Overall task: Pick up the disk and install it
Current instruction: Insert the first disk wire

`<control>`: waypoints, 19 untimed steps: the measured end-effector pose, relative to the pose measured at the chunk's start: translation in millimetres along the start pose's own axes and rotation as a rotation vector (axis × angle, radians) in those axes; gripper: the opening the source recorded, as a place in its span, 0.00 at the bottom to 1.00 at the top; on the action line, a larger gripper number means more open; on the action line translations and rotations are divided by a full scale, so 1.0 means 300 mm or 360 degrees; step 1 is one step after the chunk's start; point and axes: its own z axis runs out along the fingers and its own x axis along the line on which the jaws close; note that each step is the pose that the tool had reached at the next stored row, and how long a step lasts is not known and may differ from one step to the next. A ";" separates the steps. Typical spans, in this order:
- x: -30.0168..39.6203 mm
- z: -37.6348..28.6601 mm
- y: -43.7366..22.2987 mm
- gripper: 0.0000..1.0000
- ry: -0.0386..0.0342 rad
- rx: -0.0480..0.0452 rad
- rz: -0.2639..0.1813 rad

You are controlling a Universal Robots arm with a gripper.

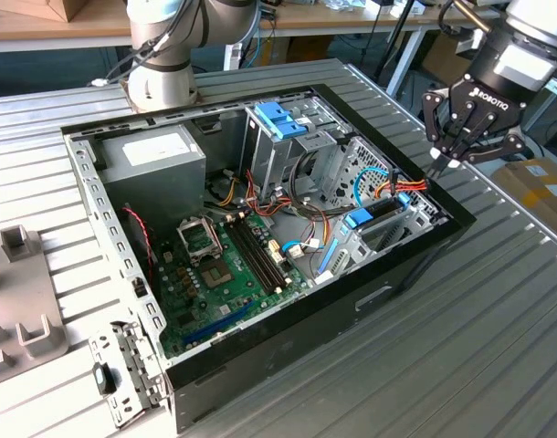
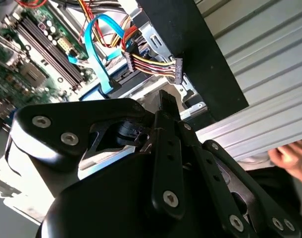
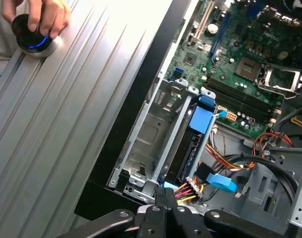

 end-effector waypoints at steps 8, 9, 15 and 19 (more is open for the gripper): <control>0.000 0.000 -0.001 0.24 0.0005 -0.0001 -0.0034; 0.000 0.000 -0.001 0.24 0.0005 -0.0001 -0.0034; 0.001 0.003 -0.004 0.48 0.0004 -0.0001 -0.0034; 0.011 0.023 -0.028 0.48 0.0004 -0.0001 -0.0034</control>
